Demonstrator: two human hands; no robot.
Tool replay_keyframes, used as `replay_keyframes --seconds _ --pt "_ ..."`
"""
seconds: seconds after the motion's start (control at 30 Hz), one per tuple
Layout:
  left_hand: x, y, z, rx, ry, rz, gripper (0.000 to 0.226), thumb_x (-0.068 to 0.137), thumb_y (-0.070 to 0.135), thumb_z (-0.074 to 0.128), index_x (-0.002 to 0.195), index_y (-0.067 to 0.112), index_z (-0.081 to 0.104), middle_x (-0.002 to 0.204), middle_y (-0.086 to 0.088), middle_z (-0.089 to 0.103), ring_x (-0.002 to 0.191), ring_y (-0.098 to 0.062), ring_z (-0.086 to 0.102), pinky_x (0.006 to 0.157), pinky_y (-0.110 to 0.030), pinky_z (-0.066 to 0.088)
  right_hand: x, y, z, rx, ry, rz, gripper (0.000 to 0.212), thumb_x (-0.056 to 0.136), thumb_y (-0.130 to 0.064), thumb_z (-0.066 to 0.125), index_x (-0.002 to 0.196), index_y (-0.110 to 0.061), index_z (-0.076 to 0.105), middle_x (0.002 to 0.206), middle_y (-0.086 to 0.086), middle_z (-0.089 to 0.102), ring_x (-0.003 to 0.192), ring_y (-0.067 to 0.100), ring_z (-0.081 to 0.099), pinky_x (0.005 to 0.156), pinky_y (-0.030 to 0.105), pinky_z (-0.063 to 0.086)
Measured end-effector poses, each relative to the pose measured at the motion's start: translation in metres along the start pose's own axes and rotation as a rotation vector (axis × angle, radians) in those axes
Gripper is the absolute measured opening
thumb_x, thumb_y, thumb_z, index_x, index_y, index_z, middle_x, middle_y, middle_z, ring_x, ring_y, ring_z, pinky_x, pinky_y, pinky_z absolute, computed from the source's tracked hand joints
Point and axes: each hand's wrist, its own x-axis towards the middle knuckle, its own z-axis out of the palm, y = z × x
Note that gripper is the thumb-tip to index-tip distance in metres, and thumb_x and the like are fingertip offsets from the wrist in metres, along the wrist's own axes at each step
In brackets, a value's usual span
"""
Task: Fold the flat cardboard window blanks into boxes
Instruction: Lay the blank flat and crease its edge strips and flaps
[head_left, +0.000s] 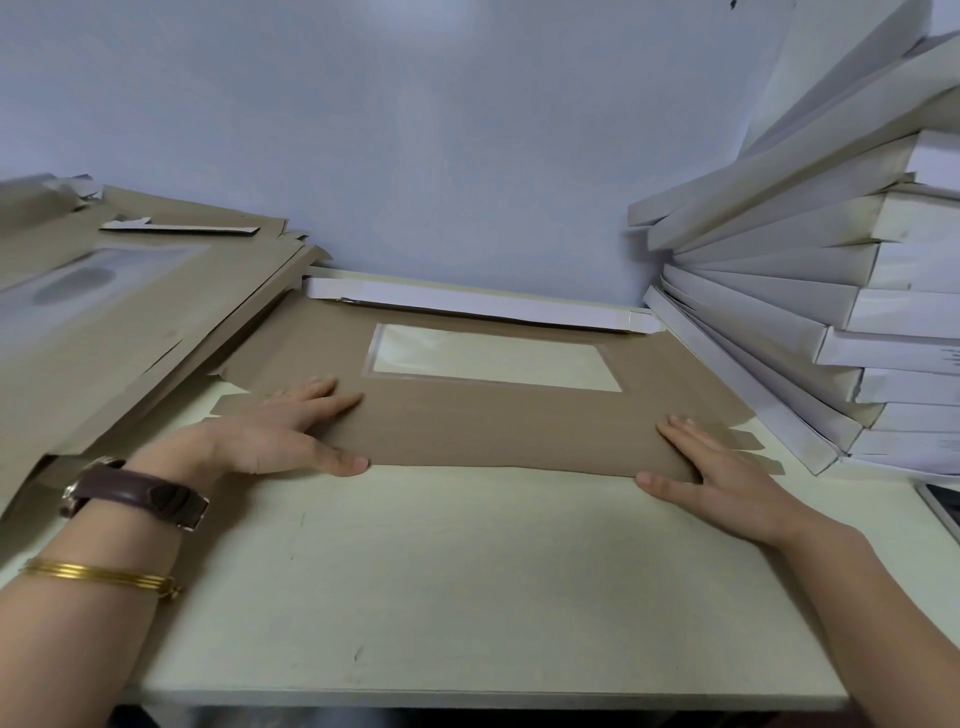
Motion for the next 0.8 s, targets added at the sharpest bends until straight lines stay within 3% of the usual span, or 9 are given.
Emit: replay_keyframes --seconds 0.1,0.27,0.33,0.4,0.53,0.63,0.73,0.8 --pt "0.0 -0.002 0.0 -0.052 0.033 0.025 0.104 0.059 0.08 0.063 0.148 0.045 0.023 0.161 0.011 0.002 0.148 -0.011 -0.005 0.12 -0.036 -0.001 0.0 0.0 -0.002 0.001 -0.011 -0.017 0.098 0.068 -0.077 0.05 0.152 -0.032 0.025 0.162 -0.011 0.008 0.146 -0.002 -0.001 0.119 0.027 0.007" --pt "0.002 0.003 -0.002 0.052 0.132 0.103 0.083 0.076 0.061 0.065 0.147 0.03 0.037 0.156 0.014 0.023 0.143 -0.006 0.022 0.116 -0.024 0.018 0.003 0.001 -0.005 -0.18 0.042 -0.094 0.083 0.078 -0.072 0.042 0.148 -0.026 0.037 0.157 -0.005 0.029 0.145 0.008 0.019 0.105 0.014 0.014" --pt "0.001 0.007 -0.005 0.082 0.14 0.121 0.083 0.075 0.061 0.068 0.144 0.023 0.043 0.152 0.013 0.034 0.137 -0.005 0.035 0.114 -0.025 0.027 0.004 -0.001 -0.007 -0.232 0.065 -0.151 0.072 0.083 -0.069 0.039 0.139 -0.024 0.049 0.14 -0.005 0.05 0.132 0.009 0.039 0.092 0.01 0.022" --pt "-0.002 0.01 -0.008 0.09 0.132 0.123 0.078 0.074 0.058 0.072 0.14 0.023 0.048 0.143 0.015 0.045 0.13 -0.005 0.044 0.111 -0.025 0.032 0.003 -0.002 -0.01 -0.267 0.083 -0.205 0.068 0.083 -0.072 0.032 0.124 -0.025 0.056 0.113 -0.009 0.062 0.106 0.008 0.051 0.079 0.013 0.03" --pt "-0.005 0.013 -0.011 0.218 0.242 0.149 0.046 0.083 0.037 0.07 0.127 0.028 0.061 0.119 0.01 0.065 0.11 -0.012 0.058 0.097 -0.025 0.043 0.002 -0.003 -0.014 -0.35 0.122 -0.264 0.058 0.087 -0.07 0.029 0.119 -0.03 0.055 0.101 -0.017 0.063 0.093 0.007 0.055 0.079 0.026 0.043" --pt "-0.004 0.012 -0.011 0.224 0.312 0.171 0.031 0.089 0.025 0.065 0.12 0.027 0.067 0.115 0.01 0.068 0.097 -0.01 0.058 0.087 -0.018 0.04 0.0 -0.005 -0.014 -0.391 0.135 -0.315 0.053 0.089 -0.069 0.027 0.112 -0.032 0.055 0.092 -0.017 0.061 0.085 0.006 0.054 0.075 0.026 0.043" --pt "-0.002 0.01 -0.01 0.196 0.367 0.19 0.022 0.092 0.022 0.062 0.111 0.026 0.071 0.105 0.011 0.07 0.087 -0.007 0.054 0.077 -0.017 0.036 0.0 -0.004 -0.014 -0.422 0.153 -0.334 0.037 0.092 -0.058 0.045 0.117 -0.033 0.055 0.1 -0.014 0.063 0.091 0.009 0.056 0.077 0.027 0.044" --pt "-0.002 0.009 -0.01 0.182 0.392 0.18 0.016 0.093 0.022 0.06 0.102 0.023 0.073 0.095 0.009 0.07 0.088 -0.014 0.058 0.077 -0.023 0.041 0.002 -0.005 -0.013 -0.44 0.145 -0.349 0.028 0.093 -0.048 0.048 0.111 -0.028 0.057 0.094 -0.011 0.062 0.088 0.011 0.056 0.077 0.031 0.045"
